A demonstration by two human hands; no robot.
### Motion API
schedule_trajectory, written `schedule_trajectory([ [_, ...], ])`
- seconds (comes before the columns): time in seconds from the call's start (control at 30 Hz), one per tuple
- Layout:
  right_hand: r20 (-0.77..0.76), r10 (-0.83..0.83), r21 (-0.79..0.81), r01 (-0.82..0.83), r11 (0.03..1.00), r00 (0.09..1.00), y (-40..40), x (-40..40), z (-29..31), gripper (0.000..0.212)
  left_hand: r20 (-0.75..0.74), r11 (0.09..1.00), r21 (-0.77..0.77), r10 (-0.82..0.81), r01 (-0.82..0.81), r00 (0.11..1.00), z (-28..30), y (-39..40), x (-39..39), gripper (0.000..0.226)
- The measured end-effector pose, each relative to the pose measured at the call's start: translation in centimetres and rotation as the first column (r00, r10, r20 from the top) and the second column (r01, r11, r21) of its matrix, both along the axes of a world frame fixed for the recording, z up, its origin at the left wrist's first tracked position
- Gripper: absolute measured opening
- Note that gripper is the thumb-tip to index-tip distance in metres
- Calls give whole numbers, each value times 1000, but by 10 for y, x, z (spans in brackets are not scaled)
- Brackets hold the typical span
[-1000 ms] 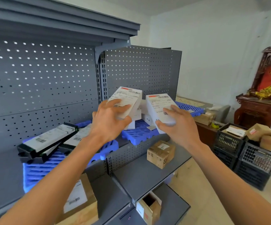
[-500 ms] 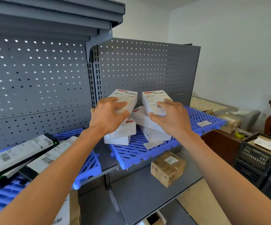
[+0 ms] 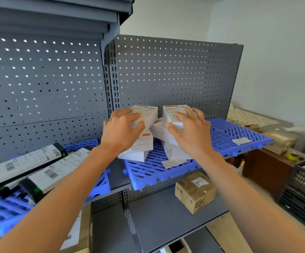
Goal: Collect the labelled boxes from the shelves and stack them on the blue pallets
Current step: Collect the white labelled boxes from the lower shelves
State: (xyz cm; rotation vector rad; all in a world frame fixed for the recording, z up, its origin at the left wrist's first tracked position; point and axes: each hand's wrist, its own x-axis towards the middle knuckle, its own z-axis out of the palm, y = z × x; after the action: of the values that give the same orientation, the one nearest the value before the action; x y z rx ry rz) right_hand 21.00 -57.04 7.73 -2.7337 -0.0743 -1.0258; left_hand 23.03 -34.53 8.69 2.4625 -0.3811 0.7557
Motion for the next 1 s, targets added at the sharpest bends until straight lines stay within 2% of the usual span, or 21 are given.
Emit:
schedule_trajectory([
  [0.07,55,41,13,-41,999,998,1,-1,-6,56,62,998,45,39,-42,997,-2,-1,-5,43],
  [0.17,102,89,38,-94,995,991,3,-5,-17,43,144,996,74,46,-57,988,-7,2,-14,46],
  [0.3,180,84,60,-96,994,980,5,-17,-26,44,227,997,37,62,-73,972,-13,10,-35,47],
  [0.4,172,74,47,-83,995,982,13,-33,-33,46,214,998,30,49,-56,976,-17,19,-57,45],
  [0.47,166,75,39,-83,996,983,21,-46,-38,39,165,998,39,32,-39,986,-22,26,-75,44],
  [0.53,134,116,77,-127,989,984,32,-60,-41,30,110,997,76,18,-27,994,-31,35,-94,42],
  [0.63,47,229,142,-233,962,972,60,-89,-48,30,24,990,138,24,-27,999,-44,54,-131,42],
  [0.77,-89,346,184,-326,927,934,115,-136,-63,27,-66,979,180,108,-94,992,-59,102,-196,44],
  [0.87,-252,469,311,-389,867,846,169,-180,-75,26,-120,958,211,221,-193,968,-72,152,-257,46],
  [1.0,-357,610,312,-525,792,707,246,-247,-91,29,-195,918,219,374,-331,907,-89,216,-343,46],
])
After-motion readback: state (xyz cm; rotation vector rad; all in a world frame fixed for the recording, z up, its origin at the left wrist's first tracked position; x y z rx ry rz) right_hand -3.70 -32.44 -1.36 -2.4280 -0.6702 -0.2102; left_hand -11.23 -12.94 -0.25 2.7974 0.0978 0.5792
